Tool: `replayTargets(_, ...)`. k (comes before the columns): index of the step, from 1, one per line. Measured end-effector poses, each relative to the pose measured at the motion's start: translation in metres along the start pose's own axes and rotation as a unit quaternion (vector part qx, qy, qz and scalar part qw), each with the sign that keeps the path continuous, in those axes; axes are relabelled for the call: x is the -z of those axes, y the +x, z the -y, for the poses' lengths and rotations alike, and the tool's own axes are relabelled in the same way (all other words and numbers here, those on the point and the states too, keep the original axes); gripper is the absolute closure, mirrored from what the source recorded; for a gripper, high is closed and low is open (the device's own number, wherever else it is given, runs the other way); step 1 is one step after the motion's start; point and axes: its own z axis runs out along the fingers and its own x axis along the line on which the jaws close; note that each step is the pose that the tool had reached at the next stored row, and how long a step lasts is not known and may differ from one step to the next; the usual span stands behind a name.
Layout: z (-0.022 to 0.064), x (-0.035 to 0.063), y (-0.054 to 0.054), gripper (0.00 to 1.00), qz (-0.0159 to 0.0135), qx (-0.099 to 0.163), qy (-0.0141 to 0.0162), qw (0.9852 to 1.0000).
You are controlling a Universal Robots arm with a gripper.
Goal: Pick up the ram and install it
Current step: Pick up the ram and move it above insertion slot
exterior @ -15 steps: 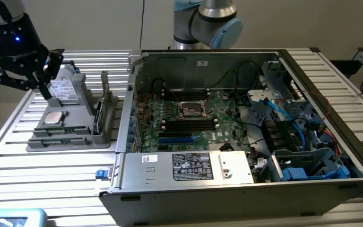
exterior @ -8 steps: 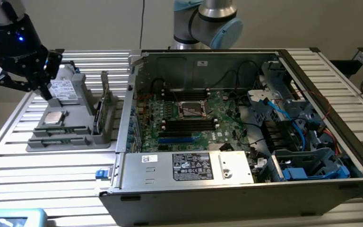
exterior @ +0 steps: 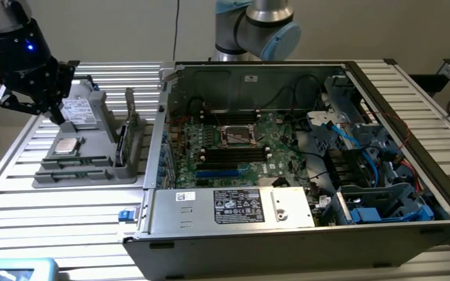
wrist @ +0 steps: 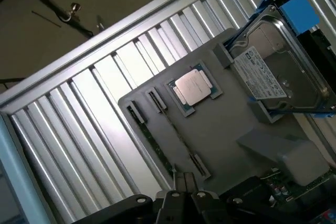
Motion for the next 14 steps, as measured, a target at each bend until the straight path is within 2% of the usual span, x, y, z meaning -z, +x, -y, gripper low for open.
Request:
replayTargets(3,0.0000,0.0000,0.0000,0.89,-0.0008,0.028,0.0008,0.9996)
replayTargets(7,0.0000,-0.0001,0.0000,0.89,-0.0016,0.063,0.0021,0.9980)
replayTargets(11,0.0000,-0.0001,0.0000,0.89,-0.0024,0.100,0.0037,0.9950)
replayTargets(14,0.0000,-0.0002,0.0000,0.89,-0.0029,0.127,0.0049,0.9919)
